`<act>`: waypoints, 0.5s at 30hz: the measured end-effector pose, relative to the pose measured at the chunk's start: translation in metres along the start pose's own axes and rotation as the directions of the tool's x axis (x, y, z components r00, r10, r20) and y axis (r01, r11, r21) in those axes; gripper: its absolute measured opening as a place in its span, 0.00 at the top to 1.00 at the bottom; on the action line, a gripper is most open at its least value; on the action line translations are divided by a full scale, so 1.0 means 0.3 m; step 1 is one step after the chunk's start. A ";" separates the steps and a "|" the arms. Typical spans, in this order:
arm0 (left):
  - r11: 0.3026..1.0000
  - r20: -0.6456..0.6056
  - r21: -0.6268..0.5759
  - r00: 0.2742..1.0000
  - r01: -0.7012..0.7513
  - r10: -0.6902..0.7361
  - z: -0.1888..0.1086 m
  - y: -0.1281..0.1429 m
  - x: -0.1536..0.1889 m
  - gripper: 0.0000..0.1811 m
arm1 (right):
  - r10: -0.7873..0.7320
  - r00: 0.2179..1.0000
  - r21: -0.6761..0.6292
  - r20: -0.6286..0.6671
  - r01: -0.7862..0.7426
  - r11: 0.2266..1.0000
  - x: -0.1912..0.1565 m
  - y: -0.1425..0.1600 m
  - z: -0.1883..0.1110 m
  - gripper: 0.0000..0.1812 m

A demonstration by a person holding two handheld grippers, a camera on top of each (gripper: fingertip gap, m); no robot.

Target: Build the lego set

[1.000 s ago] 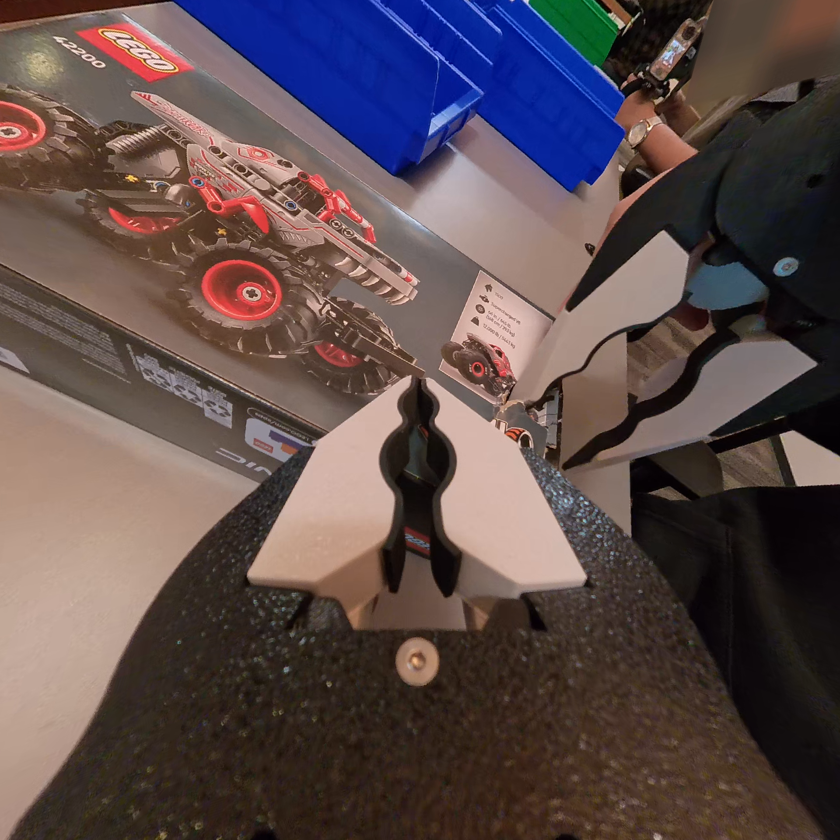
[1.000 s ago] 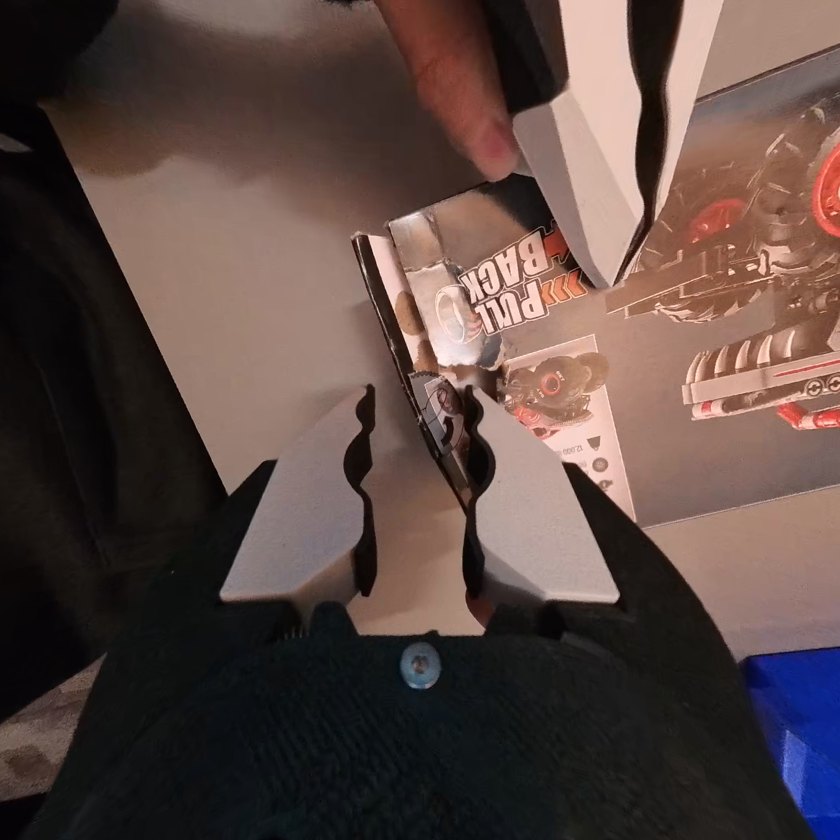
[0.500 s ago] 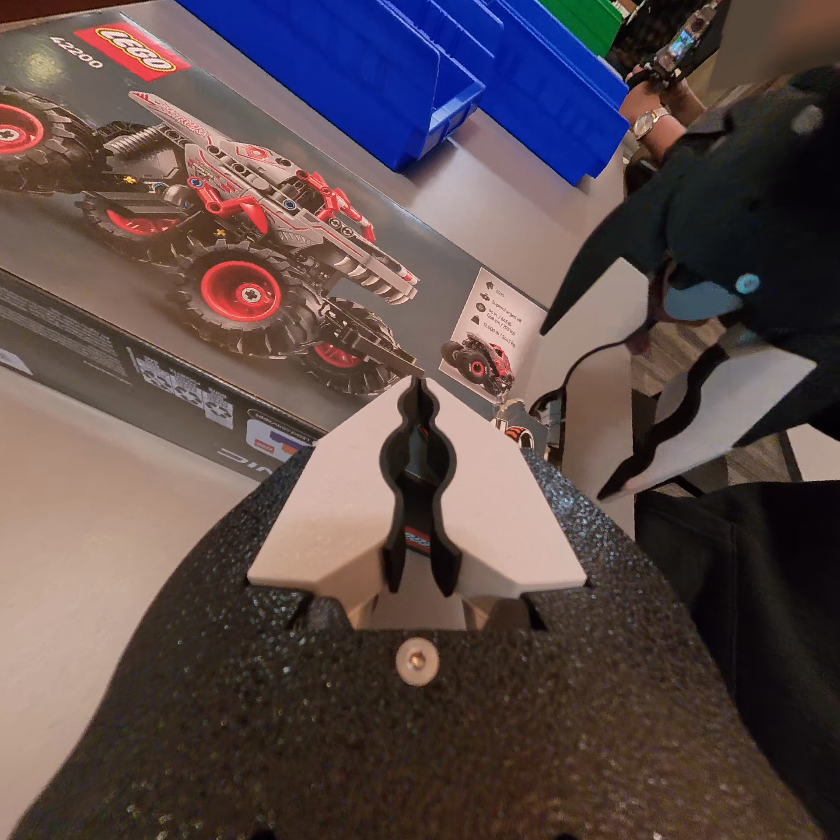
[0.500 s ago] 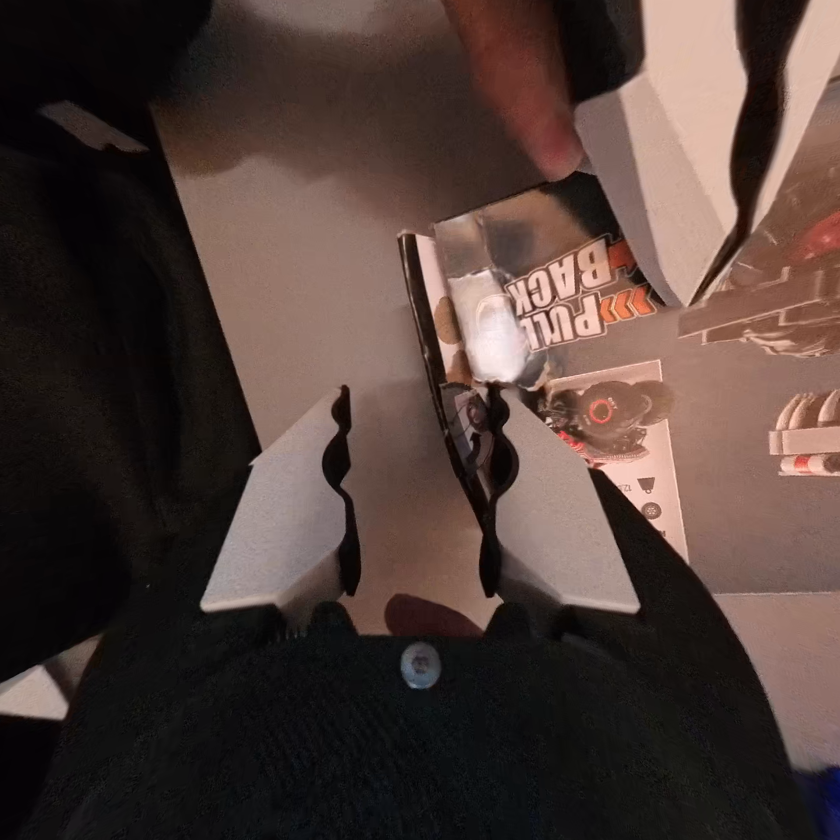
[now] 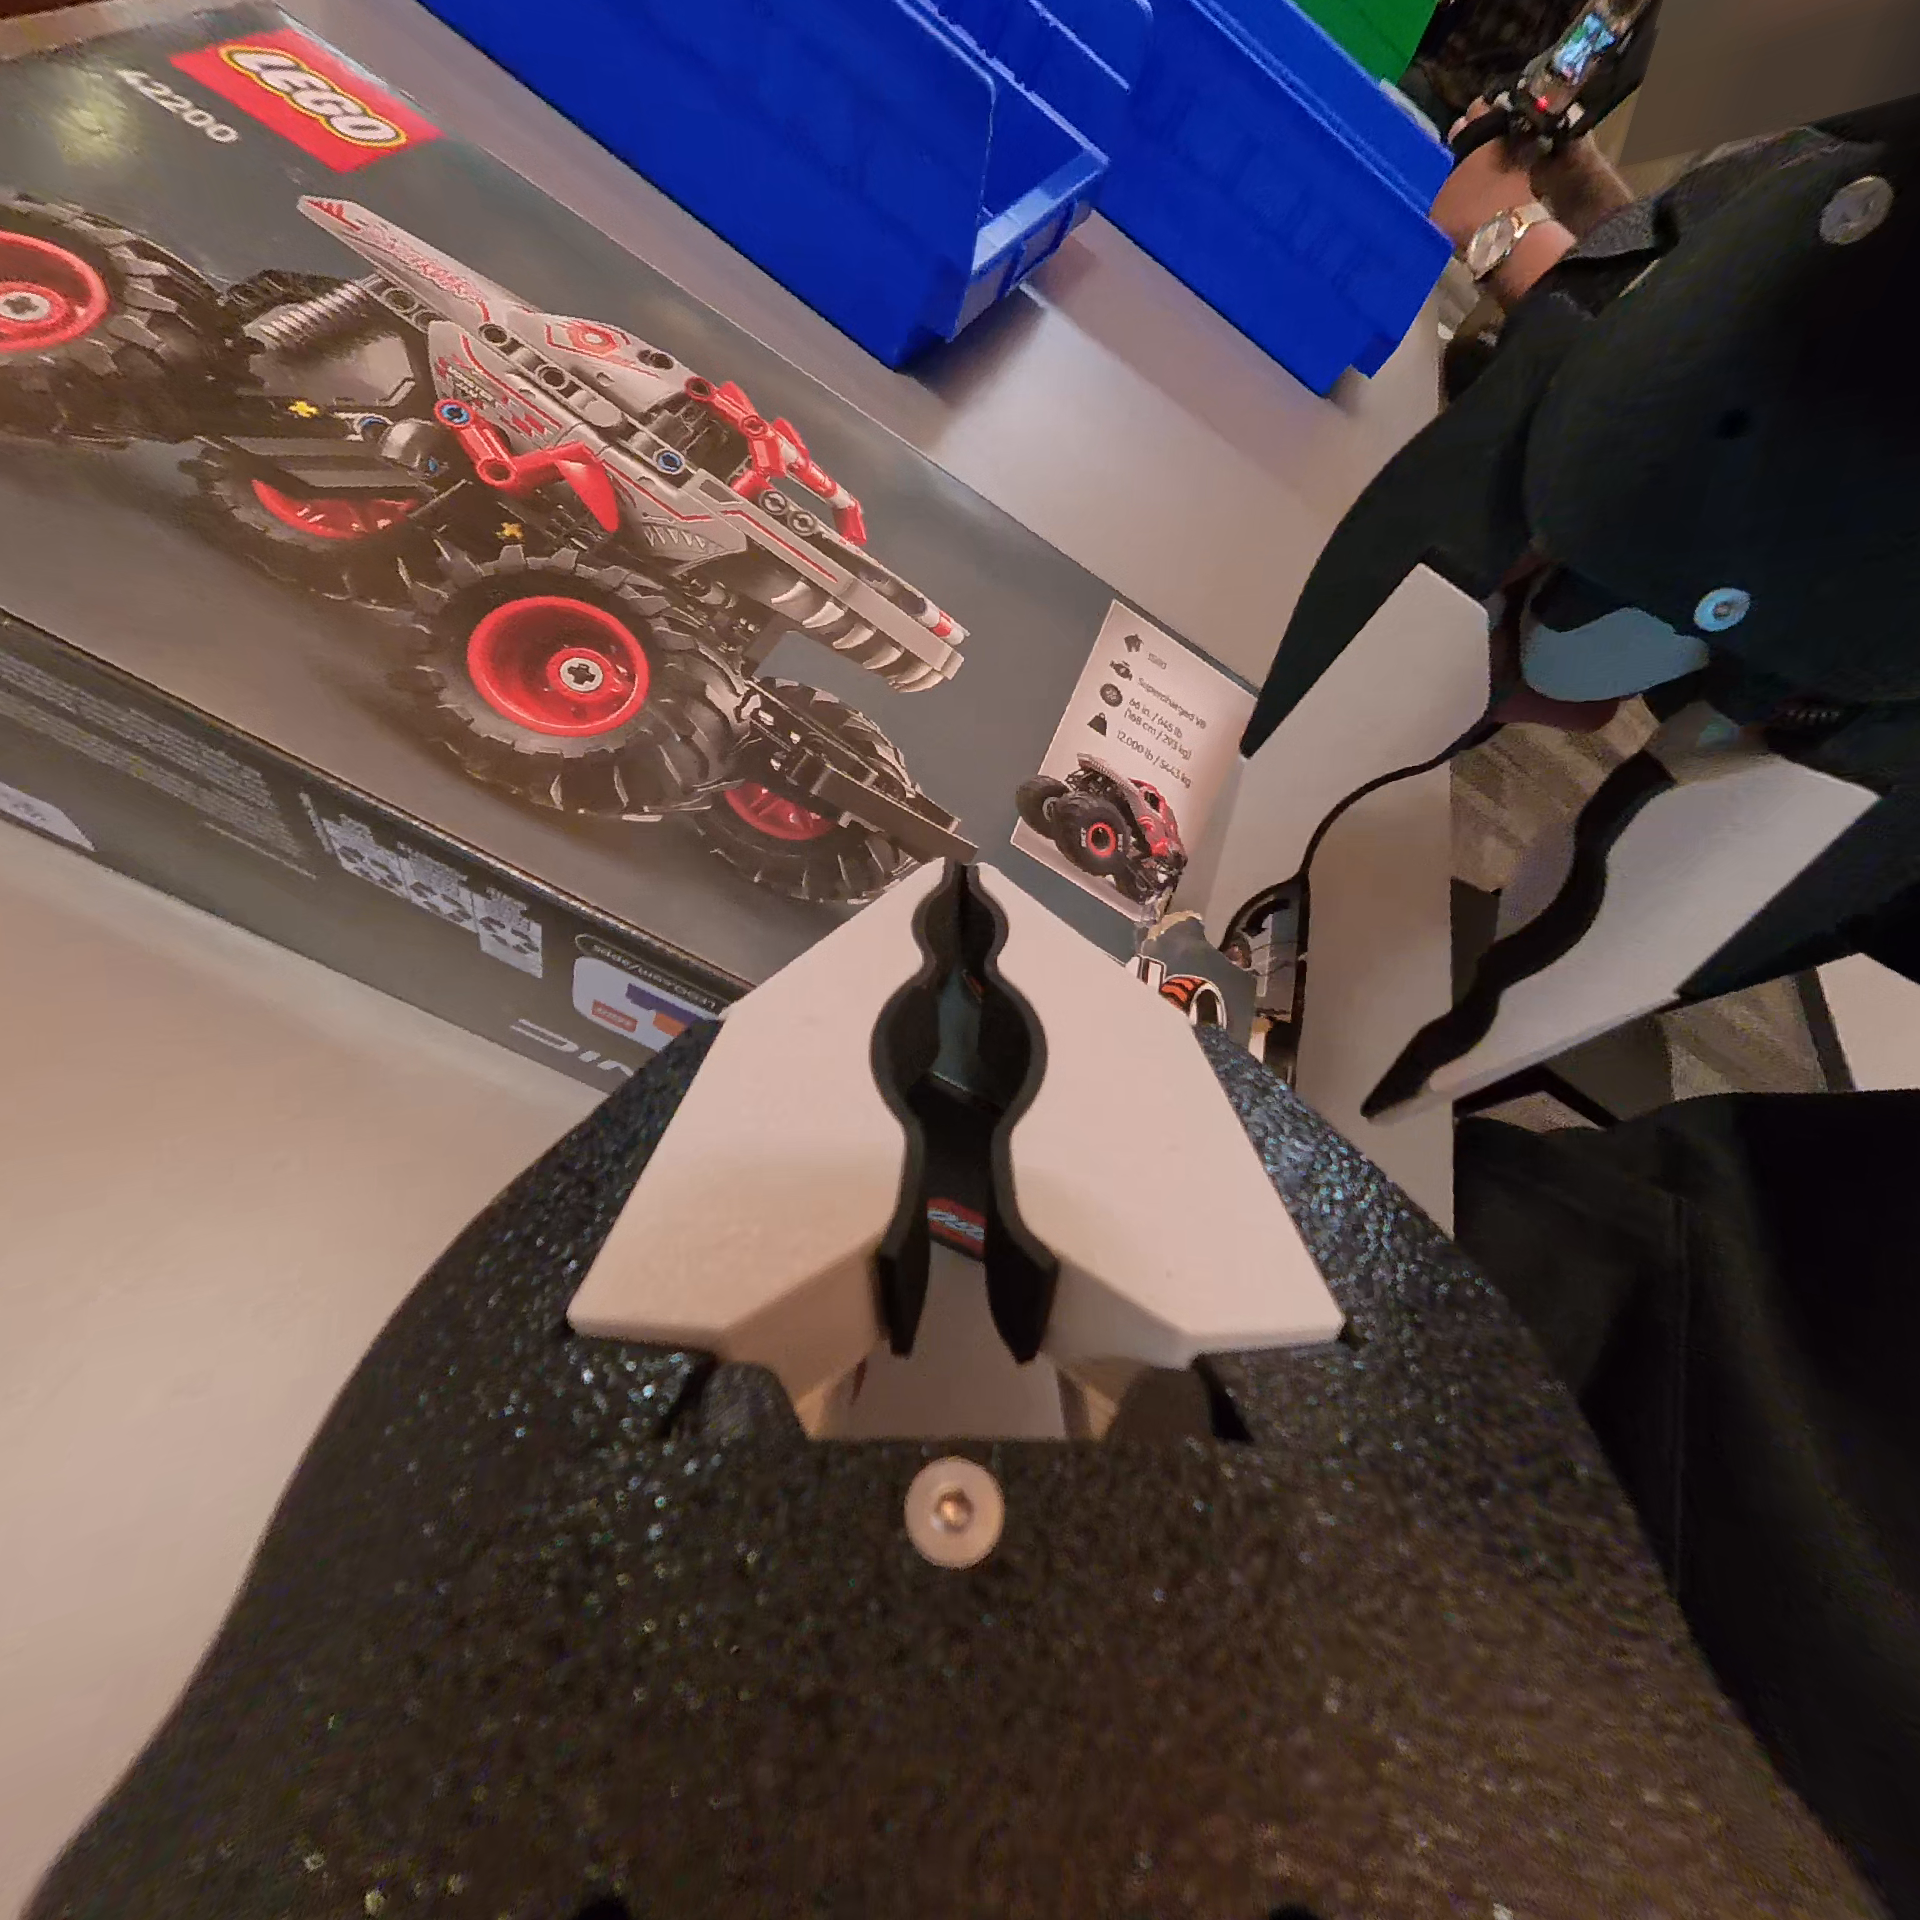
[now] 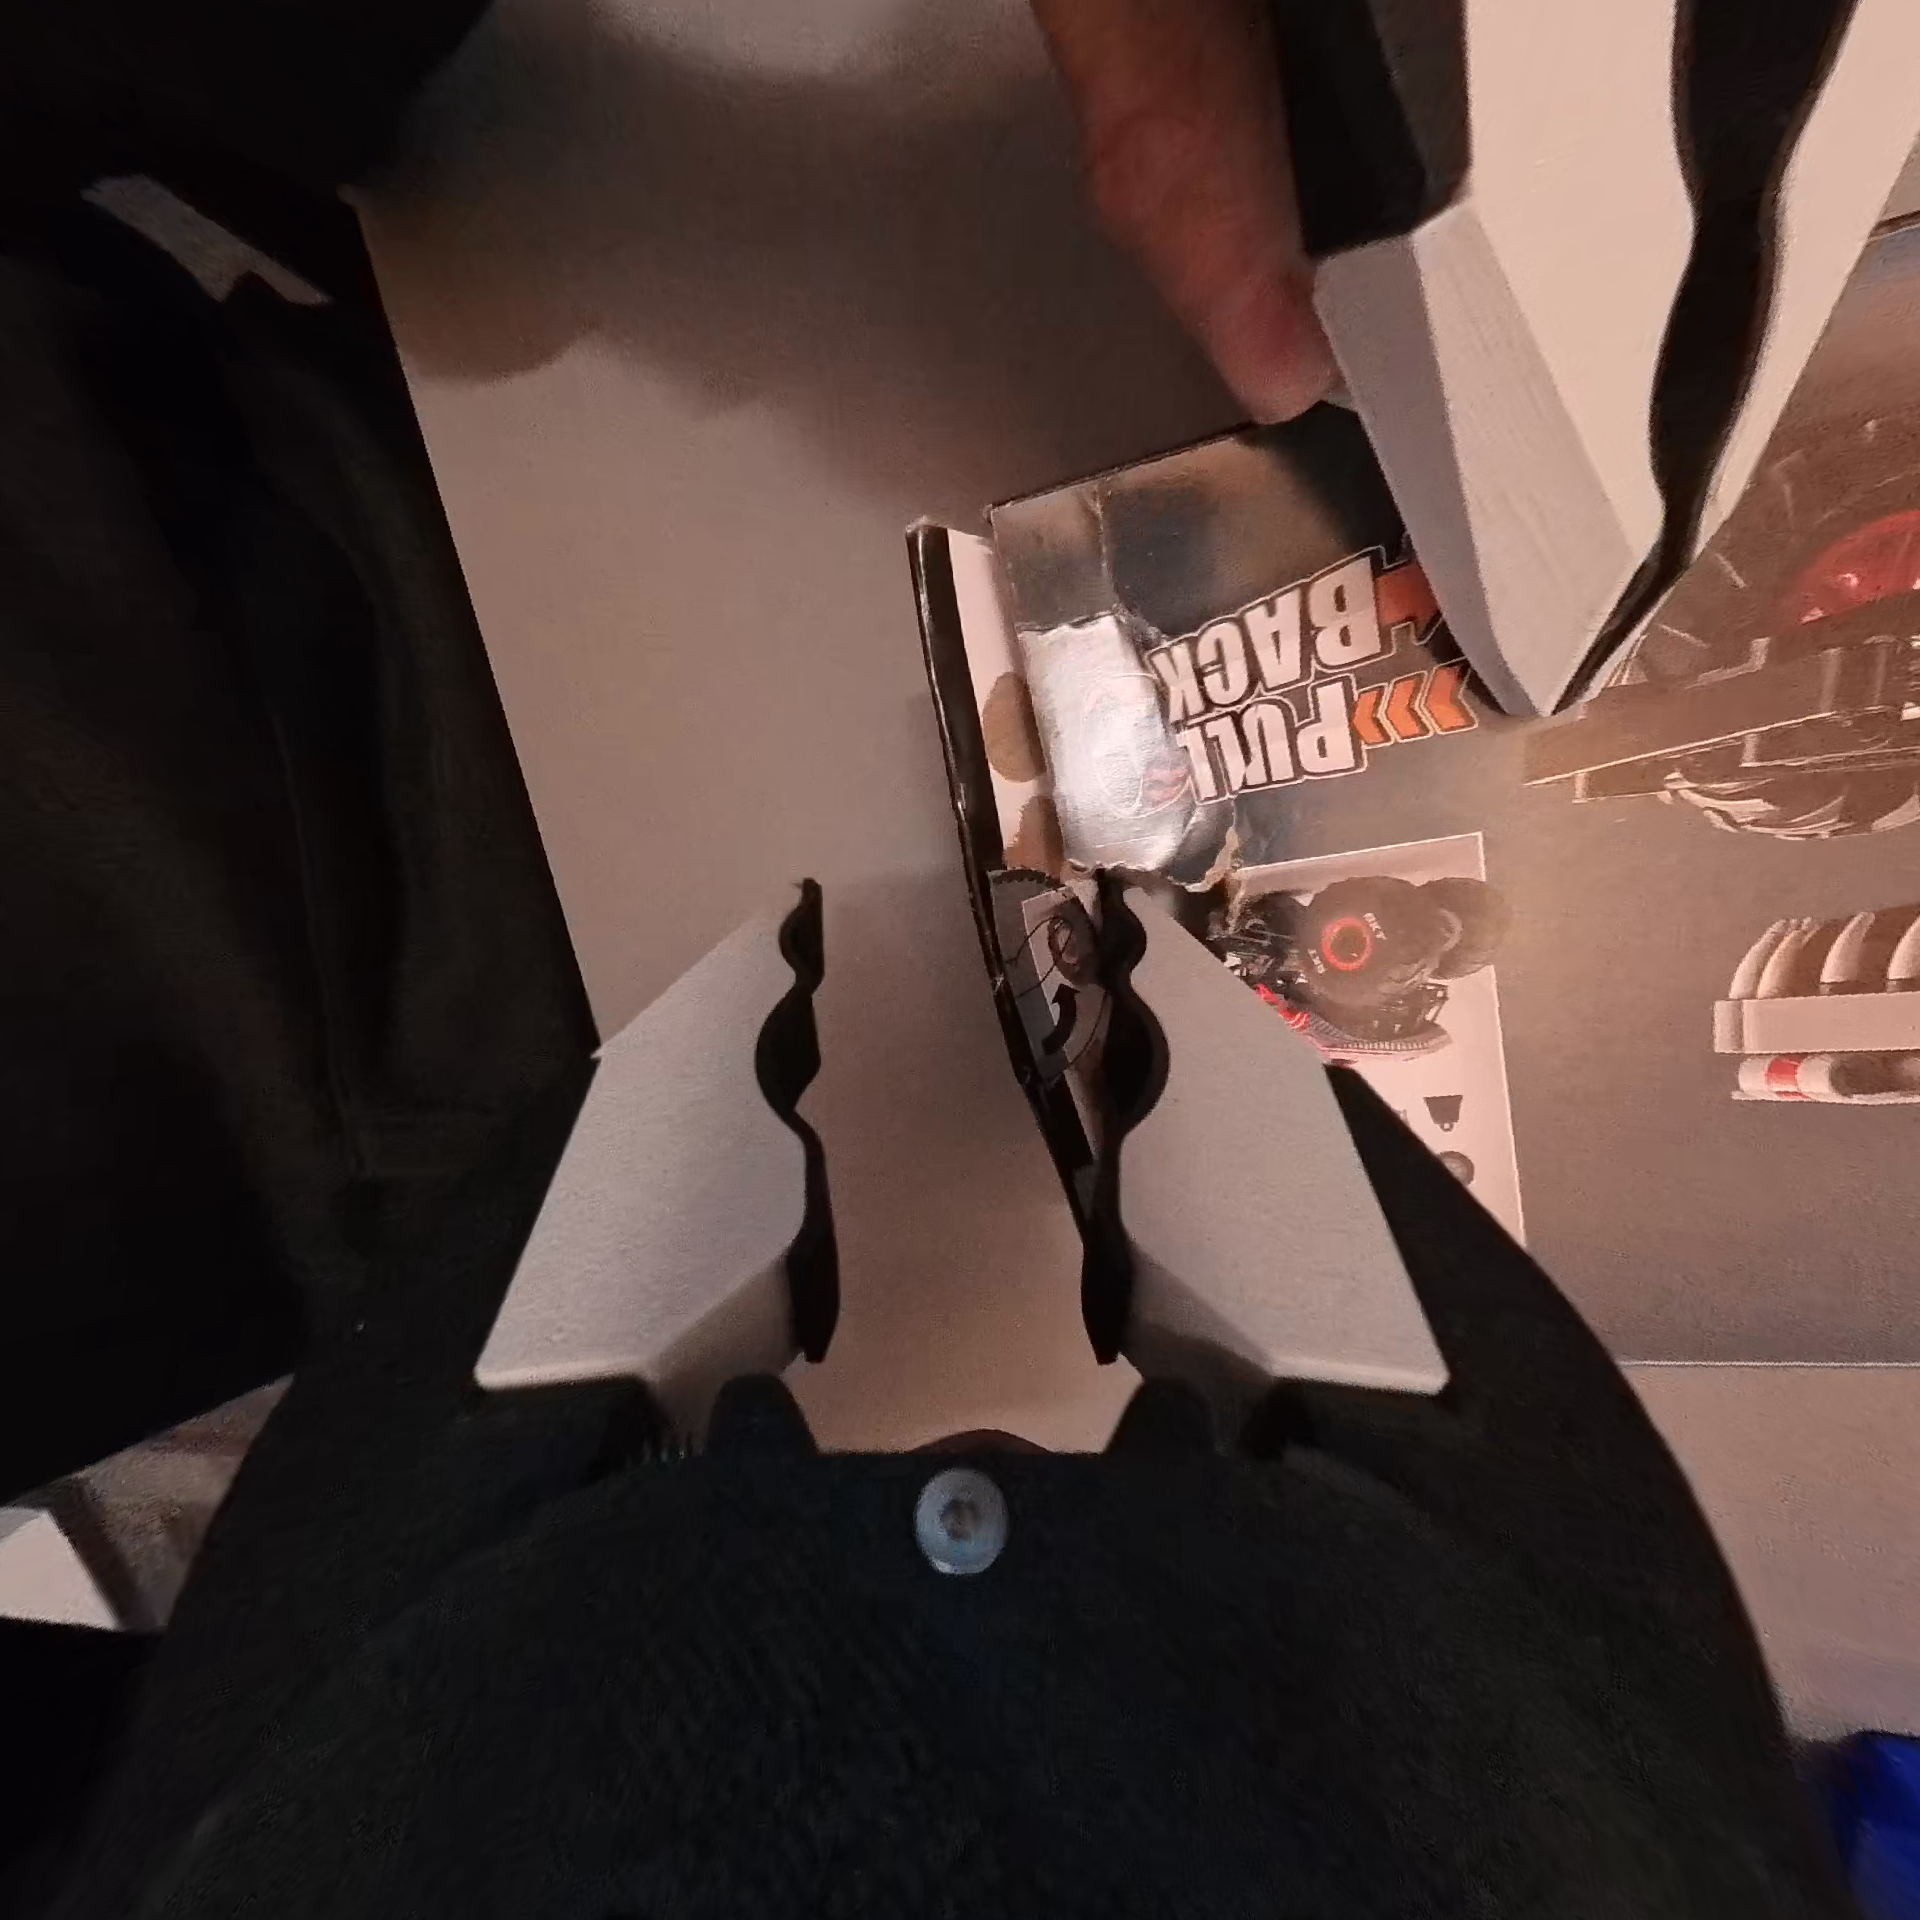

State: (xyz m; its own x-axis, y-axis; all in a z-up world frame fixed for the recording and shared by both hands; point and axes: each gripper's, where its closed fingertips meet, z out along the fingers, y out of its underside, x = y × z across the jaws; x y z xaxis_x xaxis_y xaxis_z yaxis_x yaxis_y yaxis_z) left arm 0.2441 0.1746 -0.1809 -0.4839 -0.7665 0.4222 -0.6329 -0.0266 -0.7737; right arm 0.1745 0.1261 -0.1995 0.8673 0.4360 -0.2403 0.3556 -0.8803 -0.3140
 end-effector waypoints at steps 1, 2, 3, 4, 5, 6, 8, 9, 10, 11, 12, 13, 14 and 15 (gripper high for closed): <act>1.000 -0.001 0.001 1.000 0.001 -0.001 0.000 0.000 0.000 1.00 | -0.003 1.000 0.008 -0.002 0.003 1.000 0.001 0.000 -0.001 0.71; 1.000 -0.003 0.003 1.000 0.003 -0.003 0.000 -0.001 0.000 1.00 | 0.002 1.000 0.016 -0.002 -0.002 1.000 0.001 0.007 -0.002 0.72; 1.000 -0.003 0.005 1.000 0.004 -0.004 0.000 -0.002 0.000 1.00 | 0.007 1.000 0.022 -0.005 -0.007 1.000 0.006 0.006 -0.003 0.73; 1.000 -0.001 0.005 1.000 0.002 -0.002 0.000 -0.001 0.000 1.00 | 0.009 1.000 0.027 -0.009 -0.008 1.000 0.009 0.005 -0.004 0.74; 1.000 0.001 0.005 1.000 0.002 -0.002 -0.001 -0.001 0.000 1.00 | 0.010 1.000 0.033 -0.011 -0.010 0.999 0.012 0.004 -0.005 0.74; 1.000 -0.001 0.005 1.000 0.004 -0.004 -0.001 -0.001 0.000 1.00 | 0.016 1.000 0.039 -0.013 -0.016 0.999 0.015 0.004 -0.007 0.74; 1.000 -0.006 0.004 1.000 0.008 -0.008 0.001 -0.002 -0.002 1.00 | 0.029 0.999 0.052 -0.013 -0.028 0.998 0.015 0.000 -0.008 0.74; 1.000 -0.006 0.002 1.000 0.008 -0.008 0.000 -0.002 -0.002 1.00 | 0.034 0.999 0.057 -0.014 -0.034 0.998 0.012 -0.003 -0.008 0.72; 1.000 -0.007 0.001 1.000 0.009 -0.009 -0.001 -0.002 -0.001 1.00 | 0.042 0.999 0.060 -0.017 -0.041 0.997 0.009 -0.007 -0.007 0.71; 1.000 -0.010 0.002 1.000 0.011 -0.011 0.000 -0.003 -0.001 1.00 | 0.047 0.999 0.058 -0.027 -0.045 0.997 0.009 -0.009 -0.006 0.70; 1.000 -0.012 0.003 1.000 0.012 -0.012 -0.001 -0.003 0.000 1.00 | 0.049 0.998 0.056 -0.032 -0.047 0.997 0.006 -0.012 -0.004 0.70; 1.000 -0.013 0.004 1.000 0.012 -0.012 -0.001 -0.002 0.000 1.00 | 0.053 0.998 0.054 -0.042 -0.050 0.997 0.007 -0.015 -0.002 0.69; 1.000 -0.016 0.004 1.000 0.014 -0.013 -0.001 -0.002 -0.001 1.00 | 0.051 0.997 0.049 -0.056 -0.048 0.998 0.005 -0.017 -0.002 0.69; 1.000 -0.018 0.005 1.000 0.014 -0.014 -0.003 -0.002 0.000 1.00 | 0.047 0.996 0.045 -0.070 -0.044 0.998 0.001 -0.017 0.000 0.67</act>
State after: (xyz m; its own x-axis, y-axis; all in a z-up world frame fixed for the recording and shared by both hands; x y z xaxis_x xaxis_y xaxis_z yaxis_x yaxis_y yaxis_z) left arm 0.2440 0.1752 -0.1800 -0.4857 -0.7542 0.4419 -0.6369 -0.0409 -0.7698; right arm 0.1730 0.1308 -0.1979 0.9055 0.3796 -0.1895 0.3010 -0.8895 -0.3438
